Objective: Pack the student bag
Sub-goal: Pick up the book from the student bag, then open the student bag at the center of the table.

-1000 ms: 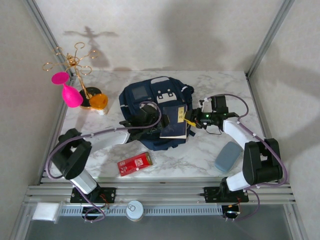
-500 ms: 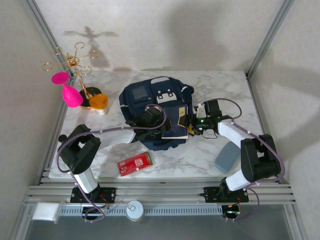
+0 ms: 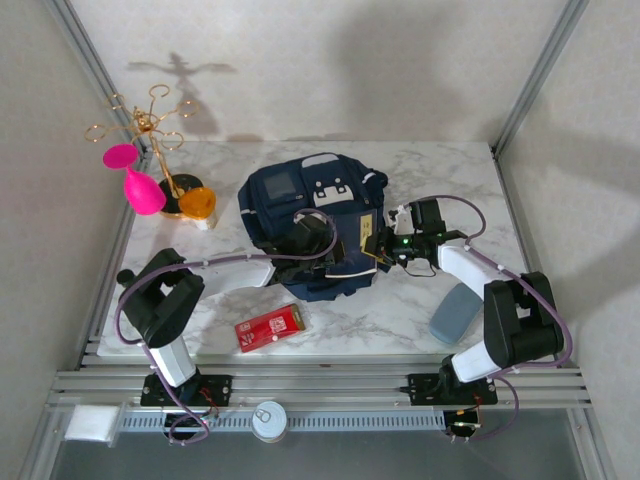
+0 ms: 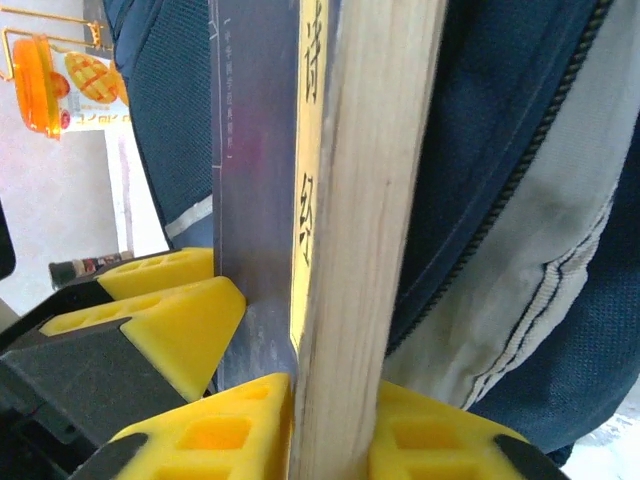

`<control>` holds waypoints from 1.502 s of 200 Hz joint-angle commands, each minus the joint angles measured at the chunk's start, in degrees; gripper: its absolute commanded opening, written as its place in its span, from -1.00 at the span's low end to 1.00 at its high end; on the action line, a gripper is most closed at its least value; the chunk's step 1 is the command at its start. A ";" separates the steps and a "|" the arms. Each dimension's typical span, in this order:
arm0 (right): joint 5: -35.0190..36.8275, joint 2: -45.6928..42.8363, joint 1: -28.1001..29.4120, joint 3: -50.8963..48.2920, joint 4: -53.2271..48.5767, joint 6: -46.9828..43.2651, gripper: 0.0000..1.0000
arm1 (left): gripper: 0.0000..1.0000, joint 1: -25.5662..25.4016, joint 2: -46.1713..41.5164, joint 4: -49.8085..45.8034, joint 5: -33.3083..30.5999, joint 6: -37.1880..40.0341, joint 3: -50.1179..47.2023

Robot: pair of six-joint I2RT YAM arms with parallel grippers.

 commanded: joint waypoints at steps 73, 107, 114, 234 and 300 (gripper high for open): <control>0.15 -6.06 -5.68 1.70 -1.05 -0.32 -1.00 | 0.06 -2.82 -8.25 -11.15 -2.62 17.43 2.68; -0.35 -13.26 -12.95 -0.44 -3.98 -0.25 -1.00 | 0.17 -4.44 -11.33 -14.49 -1.55 24.61 0.81; -0.41 -15.12 -14.57 -1.09 -4.70 -0.17 -1.00 | 0.21 -4.71 -11.71 -14.31 -0.93 25.74 0.35; -1.37 -25.95 -28.68 -5.79 -8.68 -0.50 -1.00 | 0.39 -13.35 0.68 -15.60 -0.56 37.49 11.30; -0.51 -24.39 -35.21 -5.14 -5.90 1.92 -1.00 | 0.21 -14.49 11.03 -15.14 -1.54 40.53 19.19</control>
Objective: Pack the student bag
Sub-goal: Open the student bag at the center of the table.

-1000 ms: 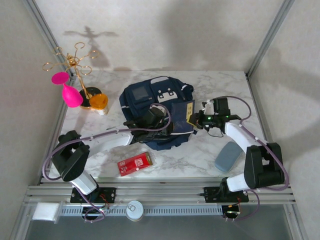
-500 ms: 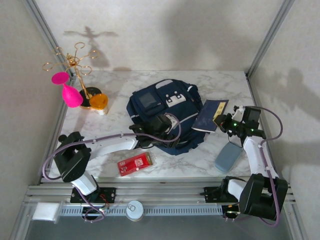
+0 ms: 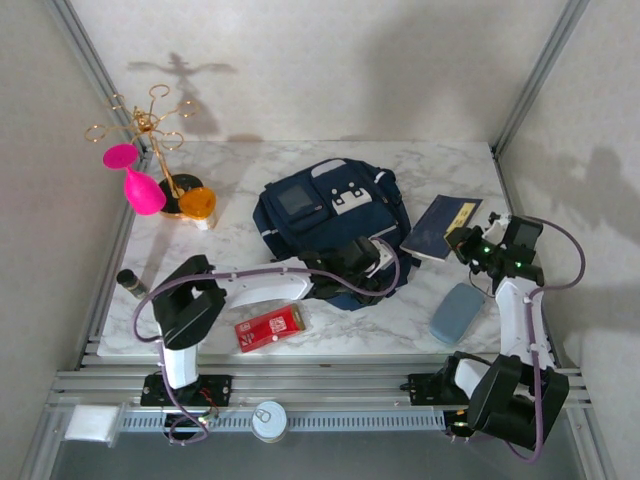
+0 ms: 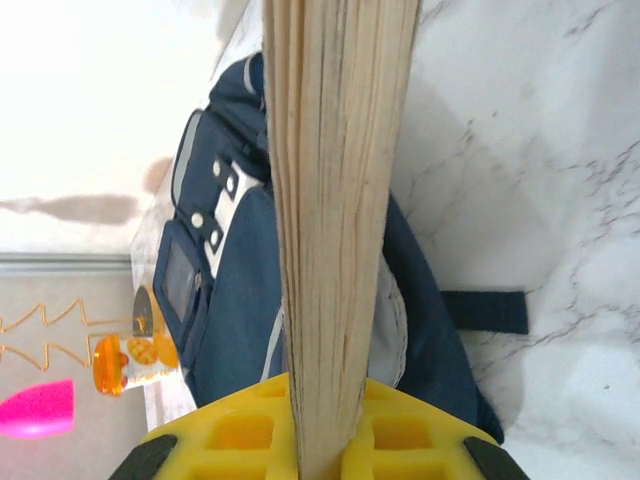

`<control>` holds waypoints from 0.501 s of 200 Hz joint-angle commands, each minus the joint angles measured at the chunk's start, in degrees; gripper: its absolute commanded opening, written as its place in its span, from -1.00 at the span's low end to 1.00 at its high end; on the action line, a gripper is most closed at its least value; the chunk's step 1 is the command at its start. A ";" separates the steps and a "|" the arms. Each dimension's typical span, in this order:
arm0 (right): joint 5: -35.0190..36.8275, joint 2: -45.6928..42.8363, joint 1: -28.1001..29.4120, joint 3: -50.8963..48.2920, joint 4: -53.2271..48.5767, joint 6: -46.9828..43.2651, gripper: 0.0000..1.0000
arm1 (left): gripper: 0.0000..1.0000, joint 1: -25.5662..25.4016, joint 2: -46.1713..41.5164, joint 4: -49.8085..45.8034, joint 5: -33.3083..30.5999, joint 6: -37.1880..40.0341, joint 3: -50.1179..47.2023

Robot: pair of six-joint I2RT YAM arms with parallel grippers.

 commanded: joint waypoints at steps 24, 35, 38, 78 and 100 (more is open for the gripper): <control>-1.39 0.62 -0.99 0.21 3.79 1.21 -1.00 | -0.16 0.90 4.58 0.46 -4.28 2.38 4.50; -1.18 0.51 -0.95 0.19 3.48 0.60 -1.00 | -0.17 1.32 4.41 1.28 -4.28 2.18 4.39; -1.09 0.55 -1.03 0.19 3.34 0.39 -1.00 | -0.17 1.41 4.28 1.44 -4.11 2.16 4.39; -1.18 0.64 -1.04 0.06 2.94 -0.66 -1.00 | -0.36 2.70 3.93 2.70 -2.31 2.07 4.11; -1.15 0.48 -1.07 0.75 1.88 -1.34 -1.00 | -0.53 3.11 3.56 2.47 -2.25 2.07 4.30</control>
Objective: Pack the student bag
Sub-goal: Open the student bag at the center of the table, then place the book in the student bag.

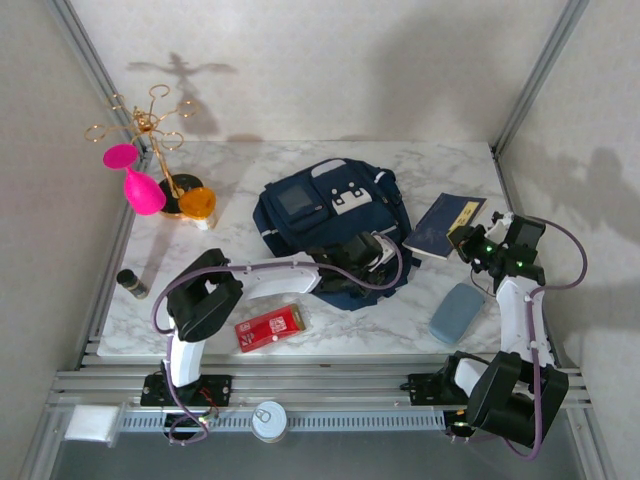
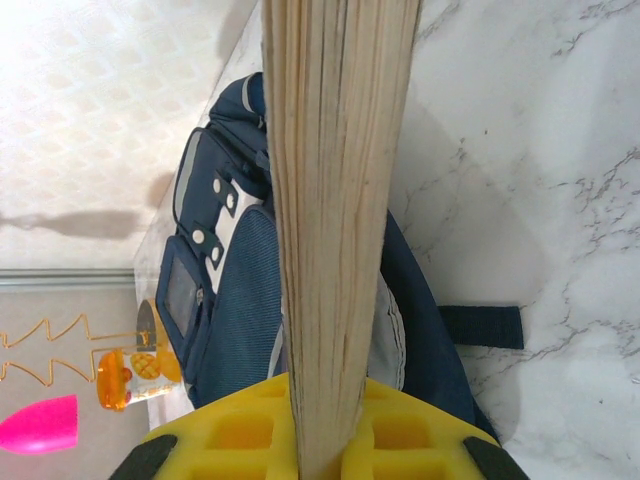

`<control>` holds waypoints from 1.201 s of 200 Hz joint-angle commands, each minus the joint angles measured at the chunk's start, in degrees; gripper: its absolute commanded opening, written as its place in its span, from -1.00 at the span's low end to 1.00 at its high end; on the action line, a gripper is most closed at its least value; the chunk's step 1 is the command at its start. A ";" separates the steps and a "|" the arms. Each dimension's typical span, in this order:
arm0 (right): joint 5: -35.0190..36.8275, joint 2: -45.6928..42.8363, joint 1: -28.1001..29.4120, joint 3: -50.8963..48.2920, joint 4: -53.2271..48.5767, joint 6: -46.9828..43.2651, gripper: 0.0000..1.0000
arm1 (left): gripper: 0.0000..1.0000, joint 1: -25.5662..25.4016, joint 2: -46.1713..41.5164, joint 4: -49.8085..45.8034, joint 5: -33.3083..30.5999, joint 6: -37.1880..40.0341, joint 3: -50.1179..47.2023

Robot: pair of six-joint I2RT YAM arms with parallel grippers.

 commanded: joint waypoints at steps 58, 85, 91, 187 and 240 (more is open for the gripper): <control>1.45 -3.60 -0.44 4.86 -5.37 -3.47 -1.00 | -1.00 2.17 -5.43 -1.30 -5.15 1.44 3.89; 1.81 -4.95 -0.40 6.00 -8.40 -3.93 -1.00 | -1.00 3.77 -8.01 -3.81 -9.11 1.21 7.14; 1.15 -5.09 -0.28 6.10 -9.03 -4.02 -1.00 | -1.00 3.96 -8.89 -3.82 -9.79 1.22 7.58; -2.45 -4.13 17.35 3.37 -7.81 0.34 -1.00 | -1.00 6.43 -14.99 -2.17 -13.66 -1.62 15.77; -6.50 6.31 29.63 0.29 8.90 6.10 -1.00 | -1.00 6.52 -16.13 1.36 -16.42 -3.56 15.48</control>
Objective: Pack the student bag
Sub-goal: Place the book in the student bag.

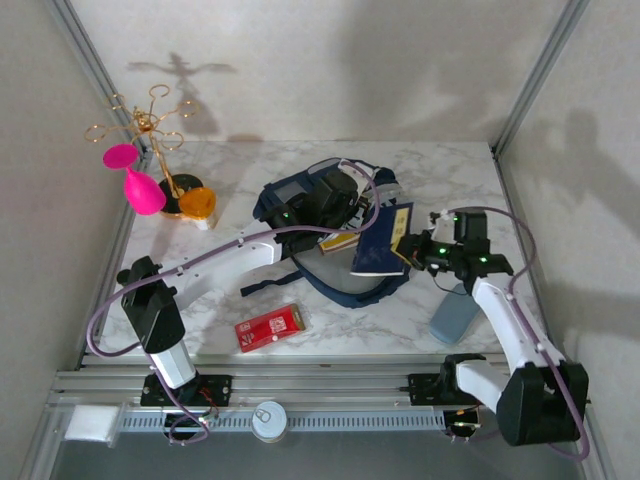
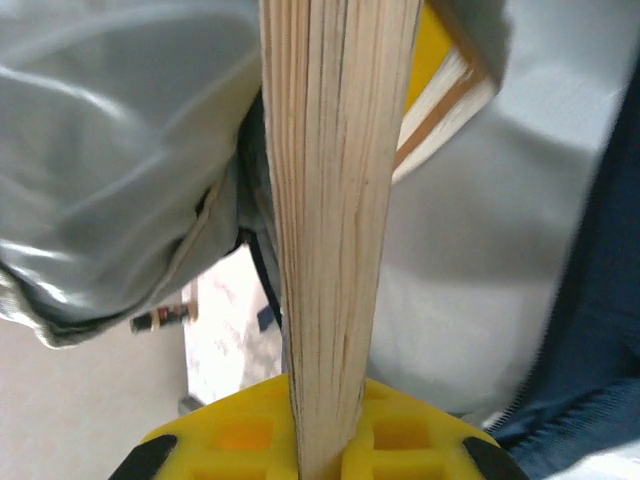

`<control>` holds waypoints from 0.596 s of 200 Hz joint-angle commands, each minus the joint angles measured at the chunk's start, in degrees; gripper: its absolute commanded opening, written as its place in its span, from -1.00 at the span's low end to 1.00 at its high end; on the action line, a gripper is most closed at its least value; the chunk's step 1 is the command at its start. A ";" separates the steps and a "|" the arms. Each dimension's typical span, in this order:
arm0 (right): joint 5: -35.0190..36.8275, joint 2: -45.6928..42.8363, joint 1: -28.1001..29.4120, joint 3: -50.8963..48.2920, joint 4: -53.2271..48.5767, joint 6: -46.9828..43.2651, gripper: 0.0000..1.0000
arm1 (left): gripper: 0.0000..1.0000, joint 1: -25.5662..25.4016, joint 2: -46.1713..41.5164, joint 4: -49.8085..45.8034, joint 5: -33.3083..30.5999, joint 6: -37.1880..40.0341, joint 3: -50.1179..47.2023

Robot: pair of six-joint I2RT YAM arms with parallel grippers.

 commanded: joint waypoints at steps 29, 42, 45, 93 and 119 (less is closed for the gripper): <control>-4.69 12.36 5.48 4.04 14.07 0.79 -1.00 | -1.00 0.53 -4.45 7.51 -6.42 -2.13 1.71; -6.01 15.96 6.19 5.96 17.33 0.44 -1.00 | -1.00 0.53 -5.45 8.71 -5.61 -1.83 0.43; -6.20 16.84 6.24 6.23 18.14 0.54 -1.00 | -1.00 0.53 -5.71 9.03 -5.47 -1.77 0.14; -6.28 34.53 9.38 14.56 21.72 -0.26 -0.92 | -1.00 0.62 -7.27 9.99 -6.93 -1.55 -1.66; -2.68 41.71 9.16 20.87 15.56 -5.84 -0.62 | -1.00 0.97 -7.59 9.86 -8.14 -1.72 -2.16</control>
